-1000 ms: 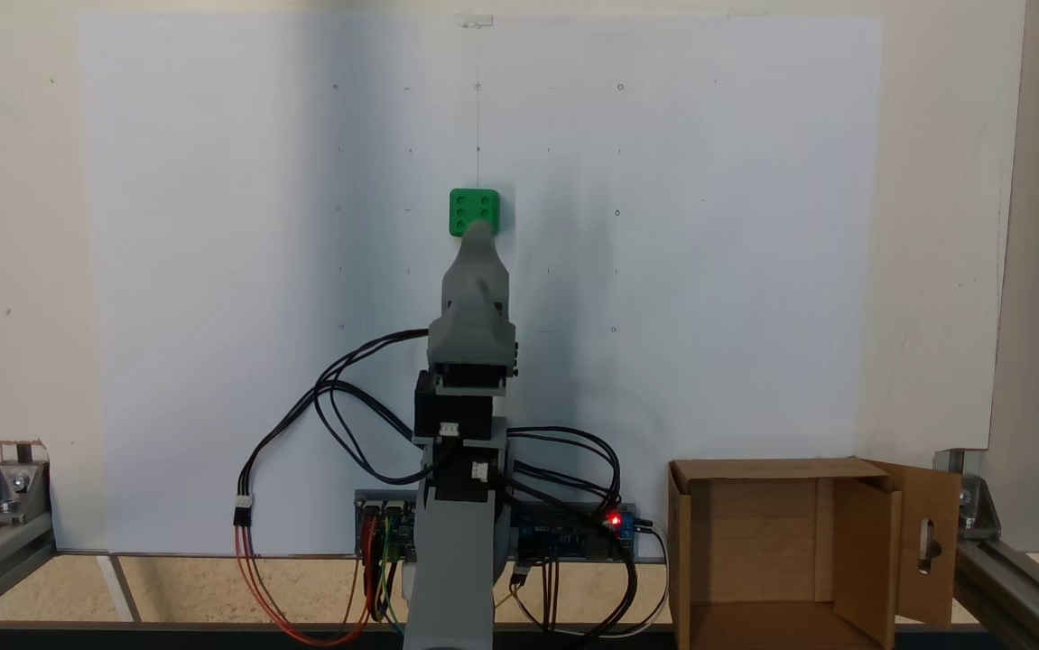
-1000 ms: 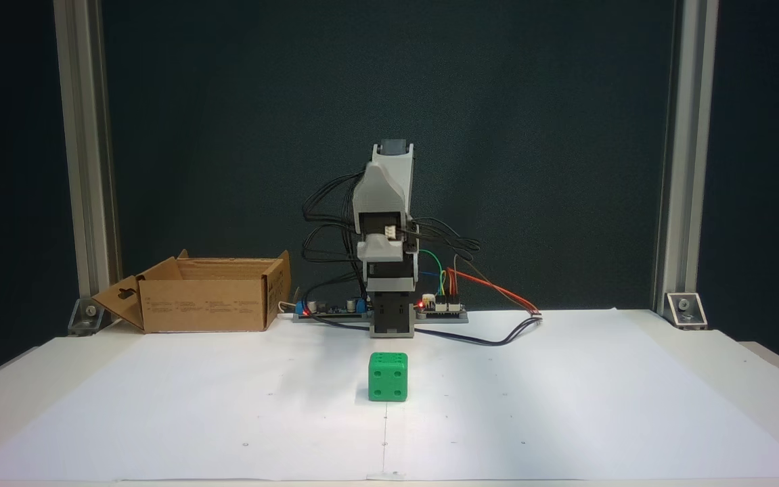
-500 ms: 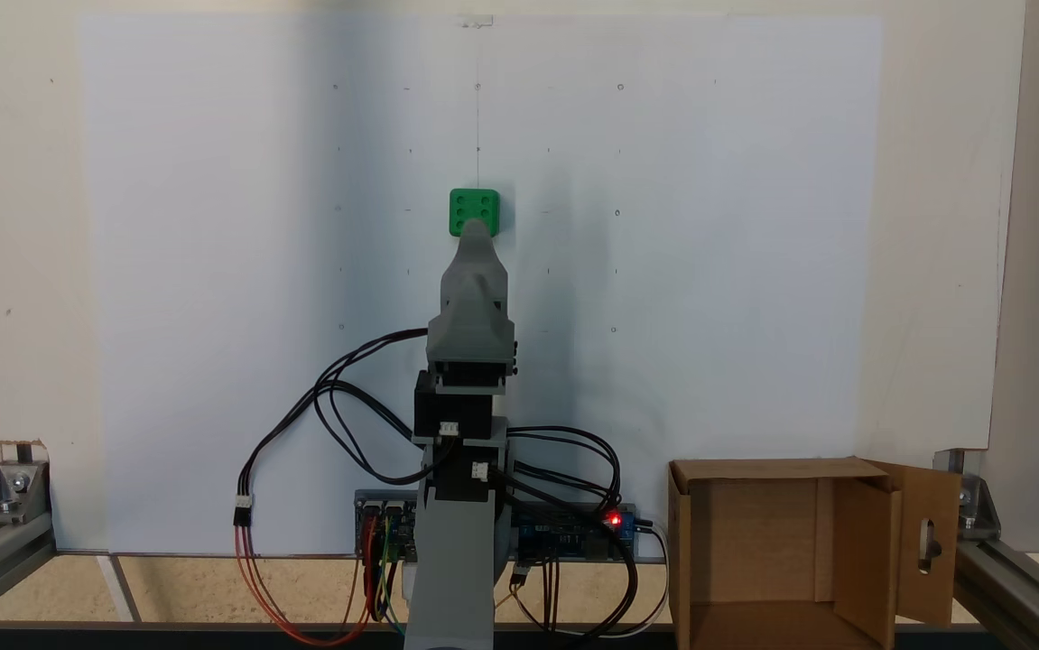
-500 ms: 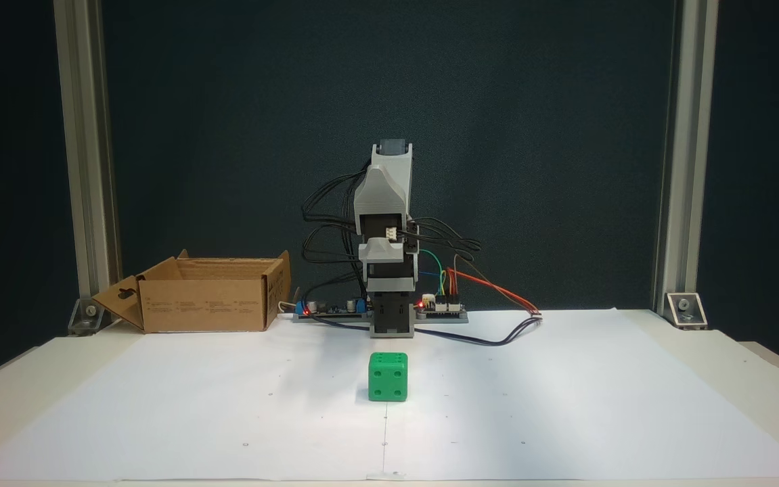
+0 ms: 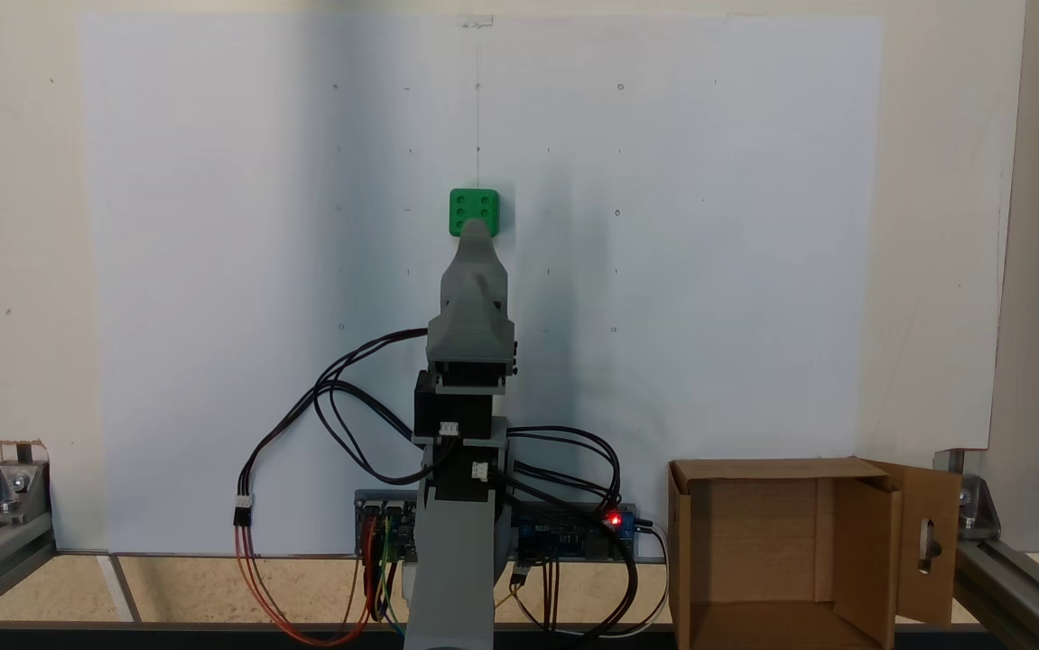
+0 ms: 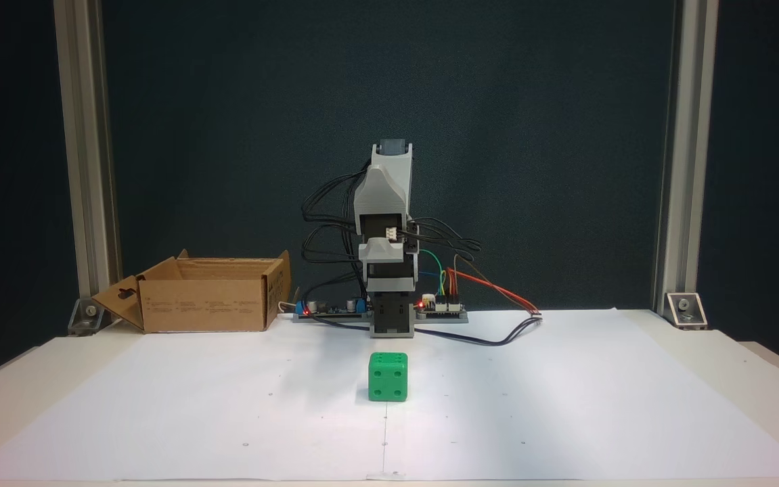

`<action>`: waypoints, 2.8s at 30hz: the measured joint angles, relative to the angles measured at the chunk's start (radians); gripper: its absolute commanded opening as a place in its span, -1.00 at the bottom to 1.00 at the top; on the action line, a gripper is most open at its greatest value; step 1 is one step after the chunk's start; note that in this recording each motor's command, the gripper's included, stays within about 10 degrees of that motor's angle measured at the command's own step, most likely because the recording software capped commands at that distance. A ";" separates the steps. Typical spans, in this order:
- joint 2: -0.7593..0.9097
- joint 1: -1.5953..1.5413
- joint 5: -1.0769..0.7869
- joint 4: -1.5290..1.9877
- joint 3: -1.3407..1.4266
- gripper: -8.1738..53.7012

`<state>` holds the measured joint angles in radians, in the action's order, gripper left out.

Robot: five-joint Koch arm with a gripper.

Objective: Grasp a green dice and put it in the bin.

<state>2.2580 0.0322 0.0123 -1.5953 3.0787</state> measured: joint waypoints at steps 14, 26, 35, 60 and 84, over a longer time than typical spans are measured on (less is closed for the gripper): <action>0.002 -0.002 -0.002 0.002 0.000 0.70; 0.000 -0.009 -0.014 0.002 0.000 0.65; 0.000 -0.012 -0.015 0.354 -0.063 0.67; 0.000 -0.083 -0.014 1.960 -1.037 0.66; -0.635 -0.100 0.048 2.744 -1.552 0.67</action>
<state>1.6230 -0.0675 0.0598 1.1490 1.5263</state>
